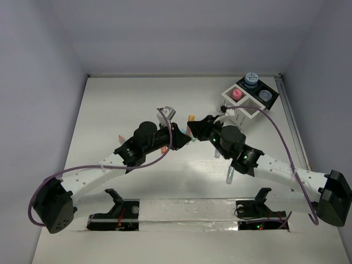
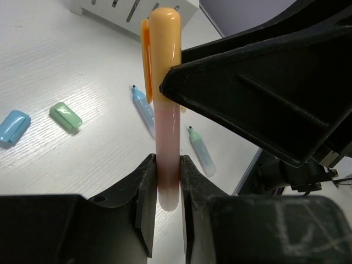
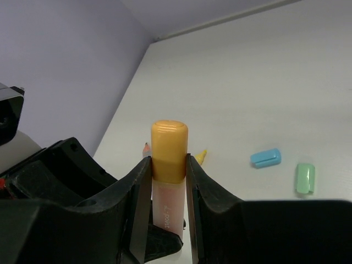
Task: Sort the stationery into containers
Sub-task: Place the pen in the storage box.
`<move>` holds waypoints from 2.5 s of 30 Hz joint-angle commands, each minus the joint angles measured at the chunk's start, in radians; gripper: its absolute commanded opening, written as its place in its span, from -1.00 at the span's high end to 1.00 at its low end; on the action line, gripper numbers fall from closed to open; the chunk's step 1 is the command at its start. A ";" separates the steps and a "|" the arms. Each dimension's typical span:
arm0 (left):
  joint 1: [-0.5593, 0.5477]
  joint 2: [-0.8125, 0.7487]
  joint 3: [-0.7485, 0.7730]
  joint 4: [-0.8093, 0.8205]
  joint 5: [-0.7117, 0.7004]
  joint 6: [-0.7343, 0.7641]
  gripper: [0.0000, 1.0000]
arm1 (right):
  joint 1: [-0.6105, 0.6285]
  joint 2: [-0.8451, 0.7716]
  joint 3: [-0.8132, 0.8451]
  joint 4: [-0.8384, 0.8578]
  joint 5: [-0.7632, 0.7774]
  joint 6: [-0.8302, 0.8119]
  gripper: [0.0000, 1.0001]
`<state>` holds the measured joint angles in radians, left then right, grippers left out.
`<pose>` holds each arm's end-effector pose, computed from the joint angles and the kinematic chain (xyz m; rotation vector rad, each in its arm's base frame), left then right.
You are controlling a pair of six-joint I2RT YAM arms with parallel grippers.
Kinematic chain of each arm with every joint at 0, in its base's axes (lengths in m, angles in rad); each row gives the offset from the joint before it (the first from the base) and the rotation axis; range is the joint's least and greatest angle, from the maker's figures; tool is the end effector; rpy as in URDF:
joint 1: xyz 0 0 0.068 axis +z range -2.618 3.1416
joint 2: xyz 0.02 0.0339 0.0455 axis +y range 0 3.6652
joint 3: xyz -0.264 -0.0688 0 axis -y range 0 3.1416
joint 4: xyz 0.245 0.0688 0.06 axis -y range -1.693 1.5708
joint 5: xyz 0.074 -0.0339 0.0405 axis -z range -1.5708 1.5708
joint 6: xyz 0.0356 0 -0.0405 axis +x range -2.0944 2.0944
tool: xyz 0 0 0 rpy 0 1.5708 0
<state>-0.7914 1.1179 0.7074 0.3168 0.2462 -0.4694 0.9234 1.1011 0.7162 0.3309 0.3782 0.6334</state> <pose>0.1774 -0.1918 0.2980 0.4848 1.7302 -1.1367 0.1655 0.1971 0.3068 0.0583 1.6950 0.8827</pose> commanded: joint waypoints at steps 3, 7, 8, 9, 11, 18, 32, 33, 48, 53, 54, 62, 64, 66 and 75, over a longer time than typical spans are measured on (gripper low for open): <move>-0.005 -0.095 -0.049 0.189 -0.065 -0.008 0.61 | -0.041 0.023 0.077 -0.125 -0.090 -0.060 1.00; -0.005 -0.119 -0.072 0.174 -0.061 0.021 0.14 | -0.144 0.036 0.111 -0.109 -0.113 -0.058 1.00; -0.005 -0.124 -0.074 0.162 -0.065 0.034 0.03 | -0.165 0.037 0.111 -0.105 -0.122 -0.058 1.00; -0.005 -0.136 -0.077 0.151 -0.080 0.044 -0.03 | -0.187 0.048 0.138 -0.108 -0.131 -0.052 1.00; -0.005 -0.151 -0.083 0.121 -0.087 0.072 -0.19 | -0.245 0.057 0.163 -0.112 -0.150 -0.047 1.00; -0.005 -0.251 -0.181 0.131 -0.079 0.081 -0.56 | -0.386 0.101 0.265 -0.130 -0.023 -0.139 1.00; -0.014 -0.403 -0.365 0.234 -0.150 0.130 -0.98 | -0.805 0.195 0.281 -0.058 0.185 -0.310 1.00; -0.014 -0.420 -0.374 0.234 -0.165 0.132 -0.98 | -0.805 0.216 0.291 -0.052 0.180 -0.314 1.00; -0.014 -0.452 -0.401 0.226 -0.190 0.109 -0.98 | -0.816 0.405 0.276 0.117 0.255 -0.469 1.00; -0.014 -0.425 -0.396 0.229 -0.189 0.110 -0.98 | -0.798 0.399 0.243 0.138 0.238 -0.478 0.94; -0.014 -0.415 -0.395 0.229 -0.191 0.112 -0.98 | -0.787 0.396 0.241 0.140 0.238 -0.488 0.89; -0.014 -0.398 -0.391 0.229 -0.202 0.118 -0.98 | -0.769 0.361 0.284 0.033 0.225 -0.471 -0.24; -0.014 -0.395 -0.390 0.229 -0.202 0.120 -0.98 | -0.759 0.342 0.285 0.016 0.211 -0.460 -0.33; -0.014 -0.392 -0.390 0.229 -0.203 0.120 -0.98 | -0.750 0.310 0.281 -0.015 0.197 -0.445 -0.34; -0.014 -0.389 -0.385 0.222 -0.223 0.118 -0.98 | -0.562 0.163 0.201 -0.326 0.012 -0.295 0.62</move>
<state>-0.7994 0.7311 0.3080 0.4892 0.0402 -0.3630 0.2951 1.3056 0.9493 0.1497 0.5049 0.2626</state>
